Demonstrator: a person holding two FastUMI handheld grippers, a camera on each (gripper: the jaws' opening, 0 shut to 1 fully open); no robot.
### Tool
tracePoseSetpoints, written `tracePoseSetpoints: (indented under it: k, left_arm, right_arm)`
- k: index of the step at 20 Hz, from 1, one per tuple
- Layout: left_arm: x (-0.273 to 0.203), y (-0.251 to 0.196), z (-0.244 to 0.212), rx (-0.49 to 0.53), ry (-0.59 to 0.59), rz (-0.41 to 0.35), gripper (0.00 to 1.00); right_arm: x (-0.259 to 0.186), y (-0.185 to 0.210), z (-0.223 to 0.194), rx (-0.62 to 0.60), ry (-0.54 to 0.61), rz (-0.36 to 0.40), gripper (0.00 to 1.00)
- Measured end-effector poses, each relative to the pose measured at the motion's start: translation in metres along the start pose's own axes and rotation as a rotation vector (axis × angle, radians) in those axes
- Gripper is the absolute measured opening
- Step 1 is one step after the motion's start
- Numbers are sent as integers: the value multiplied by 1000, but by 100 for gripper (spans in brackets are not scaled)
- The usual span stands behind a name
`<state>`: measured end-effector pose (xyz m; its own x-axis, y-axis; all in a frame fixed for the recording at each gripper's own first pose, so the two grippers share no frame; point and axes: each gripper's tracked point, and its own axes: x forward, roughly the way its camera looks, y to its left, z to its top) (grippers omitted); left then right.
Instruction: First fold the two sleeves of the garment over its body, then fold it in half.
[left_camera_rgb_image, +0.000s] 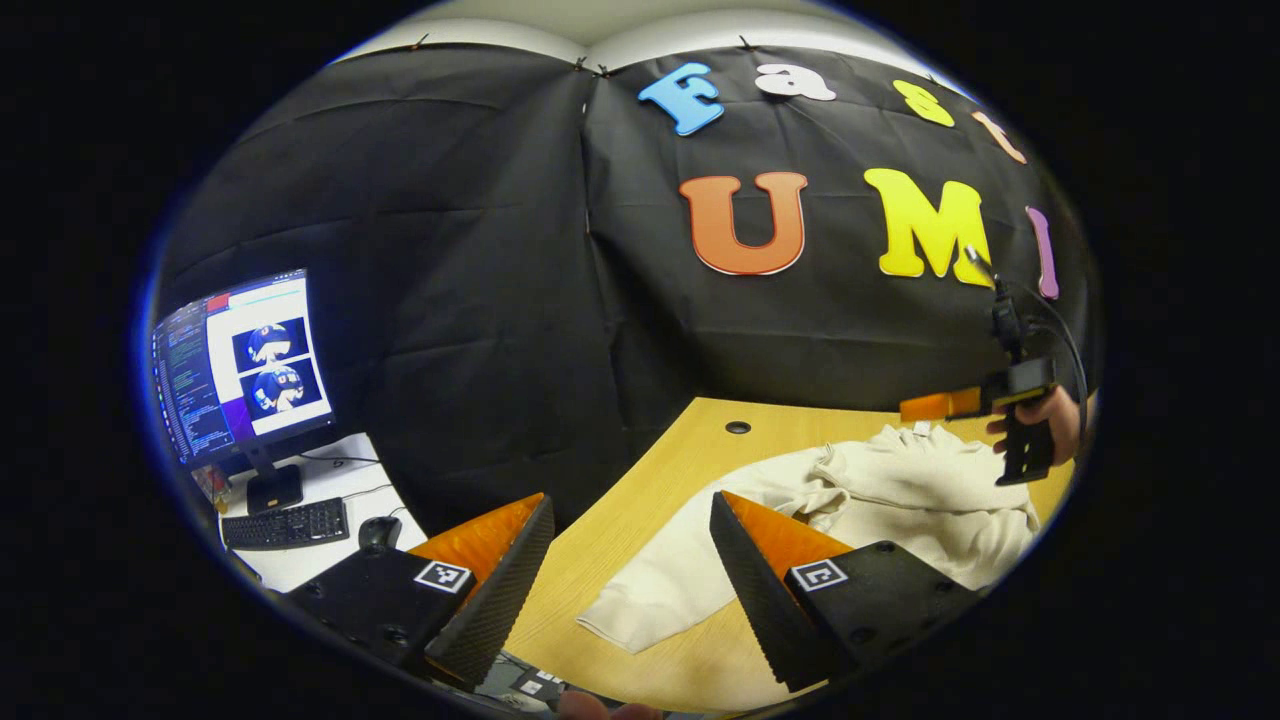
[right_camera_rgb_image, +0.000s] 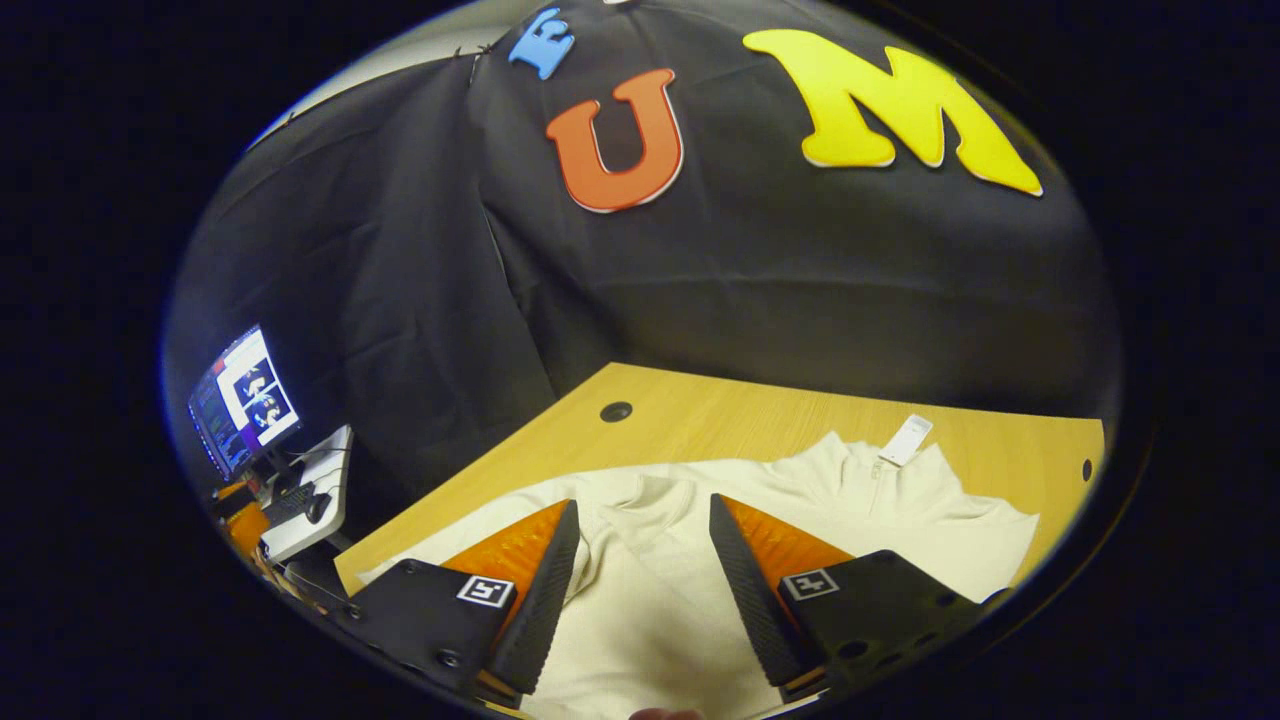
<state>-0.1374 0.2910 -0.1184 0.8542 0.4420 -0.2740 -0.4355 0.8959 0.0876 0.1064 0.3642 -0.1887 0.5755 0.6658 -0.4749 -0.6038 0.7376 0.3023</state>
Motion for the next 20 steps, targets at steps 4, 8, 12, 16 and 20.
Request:
tracePoseSetpoints:
  k: [4, 8, 12, 16, 20]
  left_arm:
    - [5, 6, -27, 52, 46, -35, 100]
    - [8, 4, -64, 91, 124, -109, 100]
    - [11, -1, -107, 135, 214, -182, 100]
    - [28, 8, -154, 189, 322, -219, 100]
    - [45, 23, -185, 171, 406, -212, 100]
  right_arm:
    - [-77, 14, 19, -70, -64, 19, 83]
    - [-138, 10, 23, -122, -97, -13, 83]
    - [-185, 0, 6, -171, -80, -61, 83]
    - [-212, -15, -4, -136, -69, -117, 83]
    - [-228, -31, -7, -108, -72, -171, 83]
